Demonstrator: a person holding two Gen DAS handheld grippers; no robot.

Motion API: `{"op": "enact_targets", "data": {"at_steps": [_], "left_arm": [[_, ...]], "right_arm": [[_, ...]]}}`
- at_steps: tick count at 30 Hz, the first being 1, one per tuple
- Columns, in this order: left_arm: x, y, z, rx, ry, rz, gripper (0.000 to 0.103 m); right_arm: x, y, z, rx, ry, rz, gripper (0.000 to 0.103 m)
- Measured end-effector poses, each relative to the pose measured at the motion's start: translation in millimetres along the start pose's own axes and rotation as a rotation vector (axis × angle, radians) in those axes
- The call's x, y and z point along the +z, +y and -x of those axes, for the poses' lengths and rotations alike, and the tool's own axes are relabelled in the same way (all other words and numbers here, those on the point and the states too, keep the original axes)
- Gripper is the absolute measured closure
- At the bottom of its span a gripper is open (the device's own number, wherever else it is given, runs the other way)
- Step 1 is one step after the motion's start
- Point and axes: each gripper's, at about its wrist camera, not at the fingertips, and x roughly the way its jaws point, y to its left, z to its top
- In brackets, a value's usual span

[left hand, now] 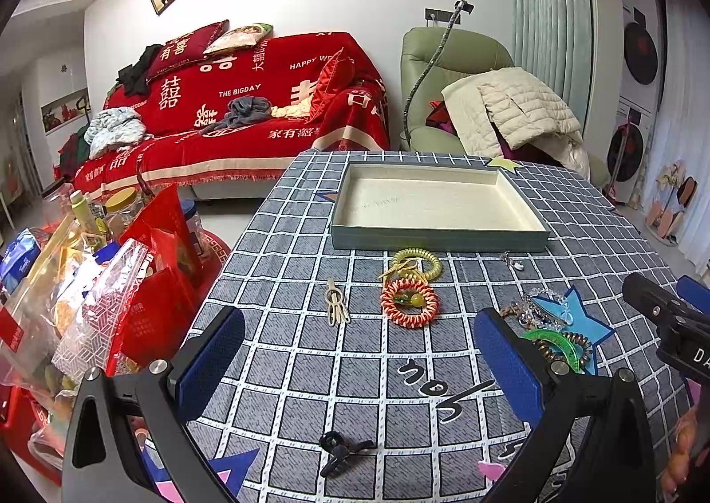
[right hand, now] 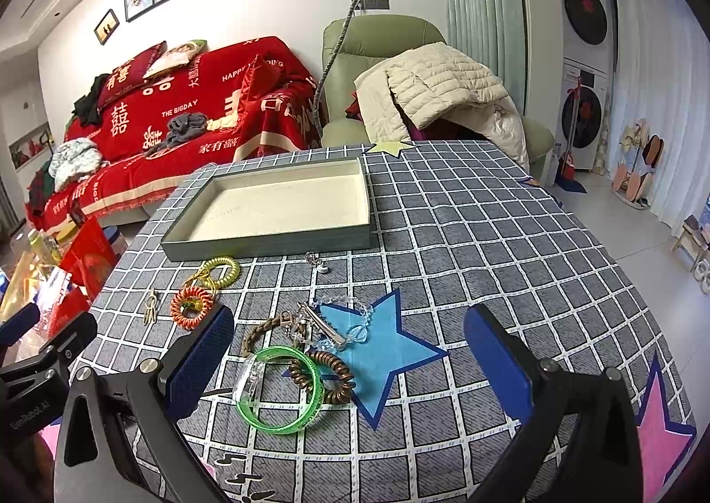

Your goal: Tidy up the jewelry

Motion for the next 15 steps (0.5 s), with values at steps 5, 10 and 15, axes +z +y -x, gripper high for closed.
{"op": "enact_targets", "data": {"at_steps": [5, 10, 15], "left_arm": [[0.3, -0.7, -0.3, -0.001, 0.001, 0.0, 0.0], [0.5, -1.7, -0.6, 0.0, 0.003, -0.001, 0.0], [0.8, -1.9, -0.6, -0.001, 0.004, 0.0, 0.0]], "right_arm": [[0.0, -0.4, 0.4, 0.001, 0.0, -0.001, 0.0], [-0.4, -0.5, 0.6, 0.001, 0.003, -0.001, 0.0], [-0.2, -0.7, 0.5, 0.001, 0.004, -0.001, 0.0]]}}
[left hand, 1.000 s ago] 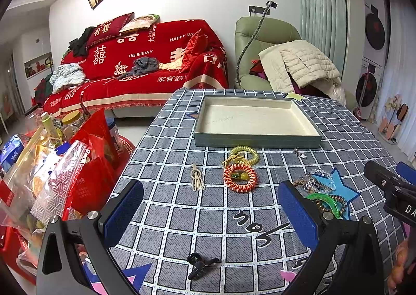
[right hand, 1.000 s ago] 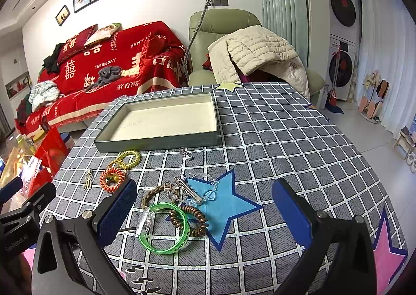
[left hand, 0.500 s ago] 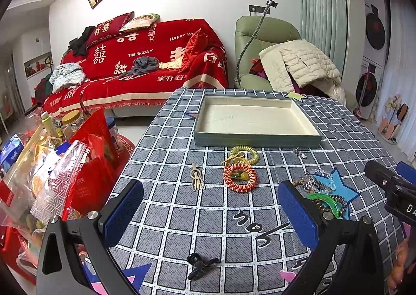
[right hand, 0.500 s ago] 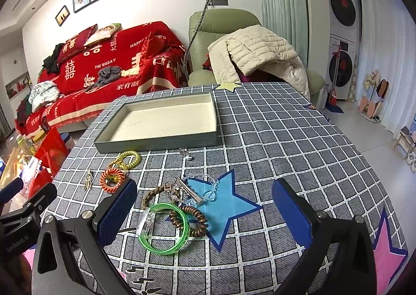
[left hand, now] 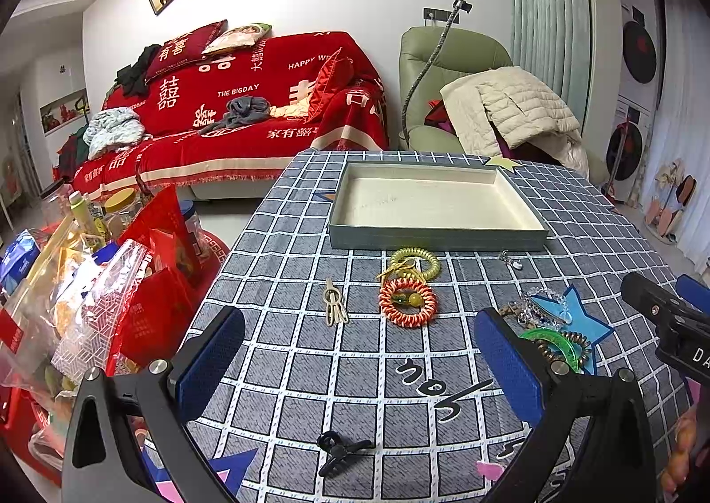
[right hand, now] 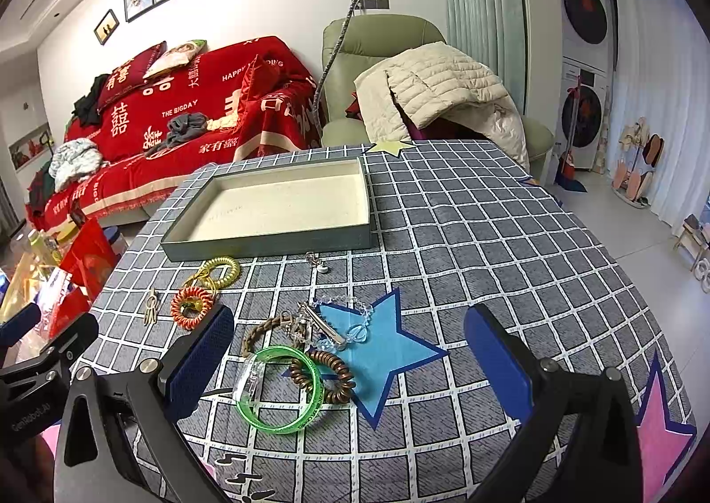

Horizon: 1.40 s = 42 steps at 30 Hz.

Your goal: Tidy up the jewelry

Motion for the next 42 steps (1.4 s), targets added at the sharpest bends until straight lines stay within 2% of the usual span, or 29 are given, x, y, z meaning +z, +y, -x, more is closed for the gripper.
{"op": "enact_targets", "data": {"at_steps": [32, 34, 37, 42], "left_arm": [[0, 1, -6, 0.005, 0.017, 0.0, 0.0], [0, 4, -15, -0.003, 0.051, 0.0, 0.0], [-2, 15, -37, -0.025, 0.142, 0.037, 0.0], [2, 35, -71, -0.004, 0.223, 0.074, 0.0]], "right_arm": [[-3, 0, -6, -0.006, 0.023, 0.0, 0.0], [-4, 0, -10, -0.004, 0.041, 0.0, 0.0], [-3, -4, -19, 0.002, 0.084, -0.005, 0.0], [4, -12, -40, 0.027, 0.147, -0.007, 0.0]]}}
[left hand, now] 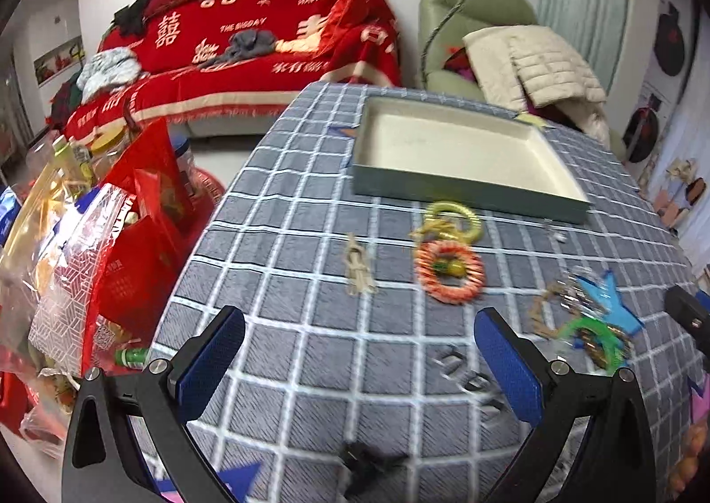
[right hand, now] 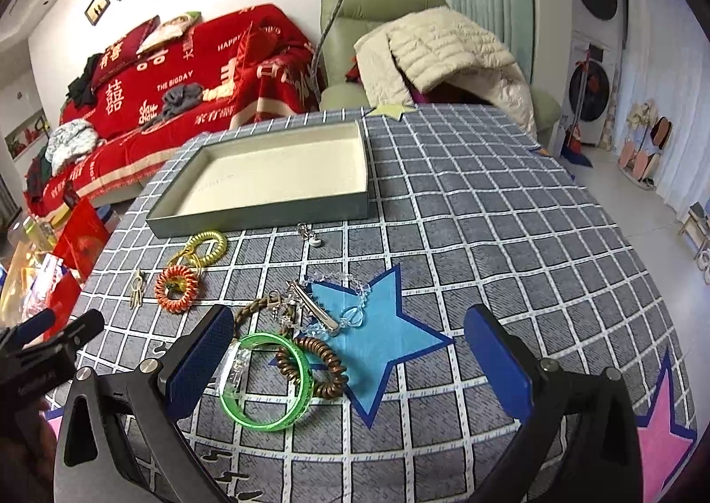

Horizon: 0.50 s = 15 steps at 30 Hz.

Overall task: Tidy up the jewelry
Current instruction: 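Grasp the beige hair tie with the left tool while the right tool grasps a silver charm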

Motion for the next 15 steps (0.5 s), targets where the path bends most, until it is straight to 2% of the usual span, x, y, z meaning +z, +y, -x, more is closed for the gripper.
{"op": "enact_targets", "data": {"at_steps": [8, 11, 13, 15], "left_arm": [[17, 14, -50, 0.027, 0.078, 0.002, 0.0], [19, 13, -66, 0.025, 0.111, -0.002, 0.0], [21, 11, -77, 0.013, 0.141, -0.004, 0.0], [21, 8, -83, 0.005, 0.152, -0.007, 0.0]], "right_arm": [[32, -3, -56, 0.07, 0.13, 0.022, 0.001], [40, 2, -79, 0.101, 0.179, 0.038, 0.01], [43, 6, -96, 0.114, 0.214, 0.051, 0.022], [45, 12, -114, 0.117, 0.244, 0.078, 0.029]]}}
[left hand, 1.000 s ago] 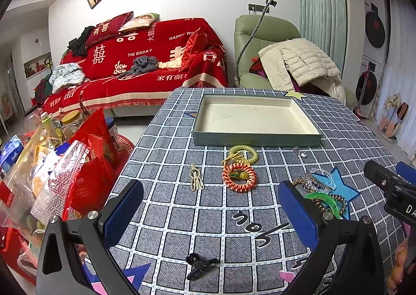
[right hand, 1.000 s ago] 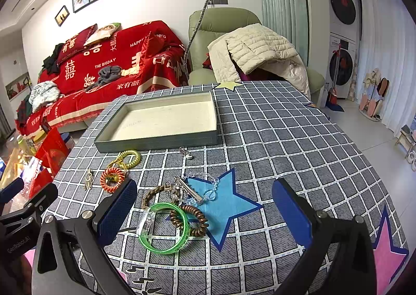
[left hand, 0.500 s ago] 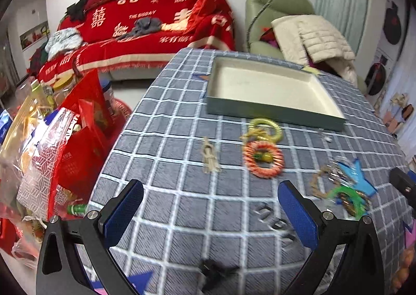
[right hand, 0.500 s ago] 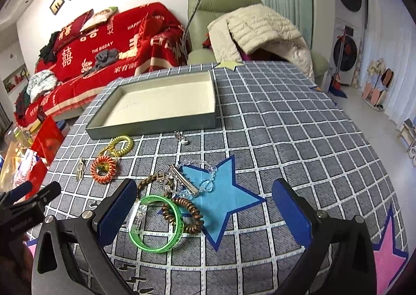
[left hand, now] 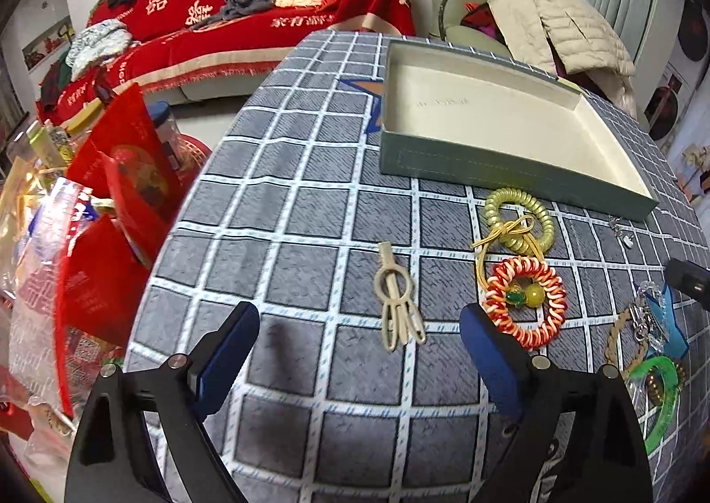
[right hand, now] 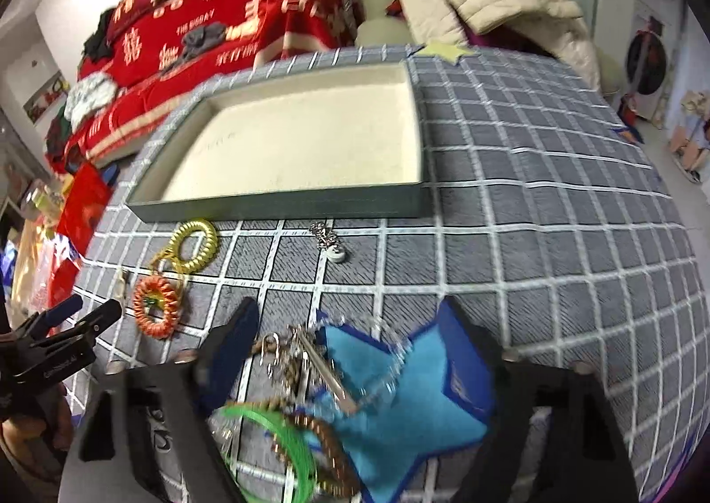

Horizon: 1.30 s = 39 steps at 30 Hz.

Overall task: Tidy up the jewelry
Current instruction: 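Grasp the beige hair tie with the left tool while the right tool grasps a silver charm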

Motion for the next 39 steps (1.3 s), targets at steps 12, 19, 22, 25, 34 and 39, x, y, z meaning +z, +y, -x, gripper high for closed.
{"op": "enact_targets", "data": {"at_steps": [12, 19, 22, 25, 34, 39], "left_arm": [[2, -20, -6, -0.012, -0.013, -0.07, 0.023], [5, -24, -4, -0.071, -0.02, -0.1, 0.063], [8, -17, 0, -0.129, -0.004, -0.062, 0.063], [12, -14, 10, -0.155, -0.019, -0.051, 0.063], [59, -34, 46, -0.22, -0.106, -0.123, 0.063], [101, -50, 40, -0.237, -0.124, -0.145, 0.063]], "right_arm": [[24, 20, -45, -0.019, 0.039, 0.083, 0.057], [19, 25, -41, -0.033, 0.037, 0.116, 0.091], [20, 23, -31, 0.023, 0.026, 0.098, 0.091], [24, 24, -15, 0.063, -0.005, 0.099, 0.091], [59, 20, 18, 0.148, -0.072, 0.053, 0.091], [88, 12, 17, 0.145, -0.087, 0.029, 0.091]]}}
